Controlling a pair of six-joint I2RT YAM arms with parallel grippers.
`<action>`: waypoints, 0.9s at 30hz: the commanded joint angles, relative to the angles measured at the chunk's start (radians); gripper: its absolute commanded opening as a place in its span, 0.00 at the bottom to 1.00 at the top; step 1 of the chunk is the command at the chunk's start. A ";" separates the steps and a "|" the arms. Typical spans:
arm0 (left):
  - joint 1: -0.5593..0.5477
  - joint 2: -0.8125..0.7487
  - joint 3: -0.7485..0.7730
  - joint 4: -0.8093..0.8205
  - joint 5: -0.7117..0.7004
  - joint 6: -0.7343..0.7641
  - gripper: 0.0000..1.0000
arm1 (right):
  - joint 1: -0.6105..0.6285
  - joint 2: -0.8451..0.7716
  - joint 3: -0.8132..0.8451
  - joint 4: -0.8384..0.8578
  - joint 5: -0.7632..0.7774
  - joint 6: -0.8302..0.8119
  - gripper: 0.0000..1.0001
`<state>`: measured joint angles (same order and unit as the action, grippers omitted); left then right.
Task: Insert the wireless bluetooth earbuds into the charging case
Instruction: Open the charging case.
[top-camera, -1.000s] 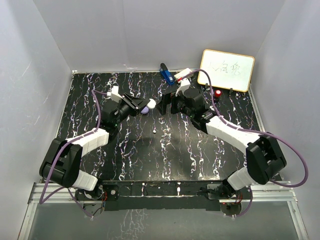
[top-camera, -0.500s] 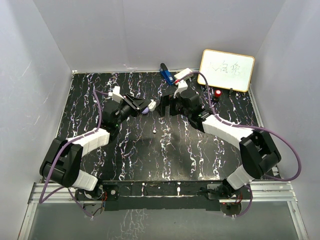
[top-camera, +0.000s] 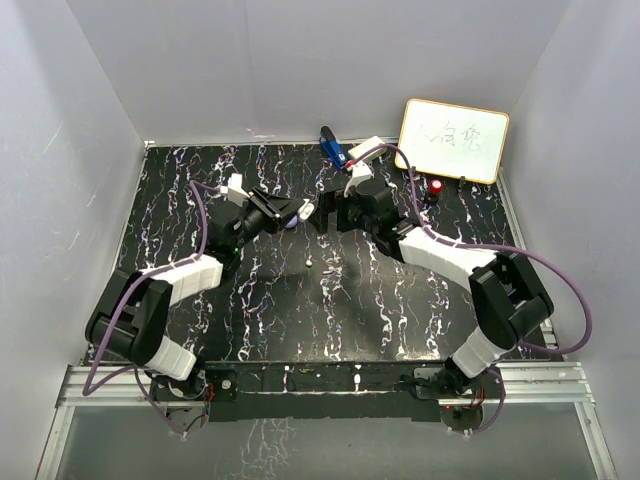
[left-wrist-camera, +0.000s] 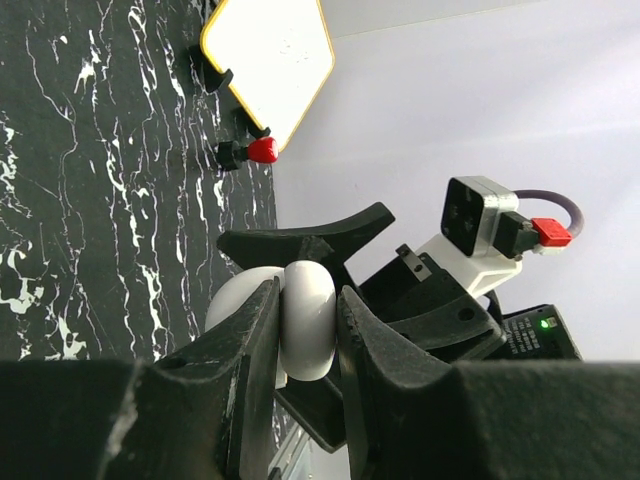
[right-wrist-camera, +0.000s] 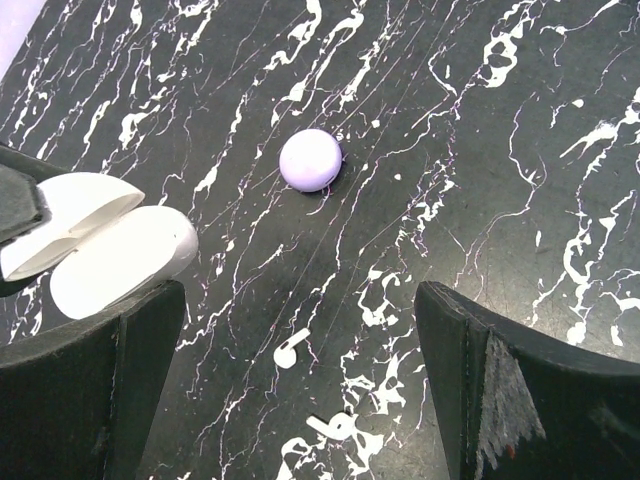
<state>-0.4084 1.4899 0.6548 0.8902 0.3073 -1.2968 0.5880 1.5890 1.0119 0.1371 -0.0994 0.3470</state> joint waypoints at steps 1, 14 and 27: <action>-0.007 0.014 0.007 0.095 0.024 -0.053 0.00 | -0.002 0.029 0.065 0.082 0.012 0.010 0.98; -0.003 0.057 -0.022 0.169 -0.017 -0.132 0.00 | -0.008 0.069 0.079 0.101 0.006 0.013 0.98; 0.071 -0.013 -0.035 0.115 -0.192 -0.136 0.00 | -0.006 -0.056 -0.076 0.021 0.009 -0.003 0.98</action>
<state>-0.3611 1.5272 0.6212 0.9867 0.1757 -1.4261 0.5816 1.5963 0.9413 0.1509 -0.0998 0.3500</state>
